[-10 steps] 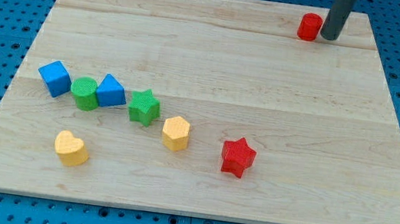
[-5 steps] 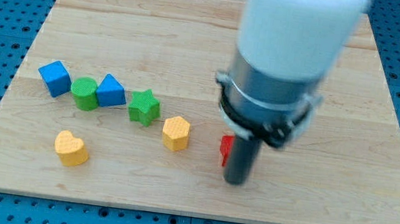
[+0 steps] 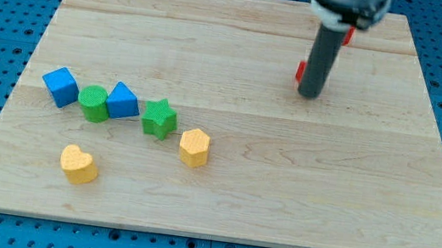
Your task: Push the red star into the red circle
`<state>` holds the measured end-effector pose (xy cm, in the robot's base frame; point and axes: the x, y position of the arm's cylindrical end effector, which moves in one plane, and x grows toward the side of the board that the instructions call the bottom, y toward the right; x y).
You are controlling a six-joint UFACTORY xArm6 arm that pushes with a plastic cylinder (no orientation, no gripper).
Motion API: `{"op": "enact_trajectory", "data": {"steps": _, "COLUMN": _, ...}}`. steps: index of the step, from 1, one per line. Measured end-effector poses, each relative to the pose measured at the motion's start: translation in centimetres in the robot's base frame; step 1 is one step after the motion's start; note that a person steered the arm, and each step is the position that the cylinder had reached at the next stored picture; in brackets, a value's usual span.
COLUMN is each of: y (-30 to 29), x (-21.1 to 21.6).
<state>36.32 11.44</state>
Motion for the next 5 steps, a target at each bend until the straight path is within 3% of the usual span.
{"op": "enact_trajectory", "data": {"steps": 1, "y": 0.0, "x": -4.9}}
{"op": "enact_trajectory", "data": {"steps": 3, "y": 1.0, "x": -7.8}}
{"op": "enact_trajectory", "data": {"steps": 4, "y": 0.8, "x": -7.1}}
{"op": "enact_trajectory", "data": {"steps": 5, "y": 0.8, "x": 6.5}}
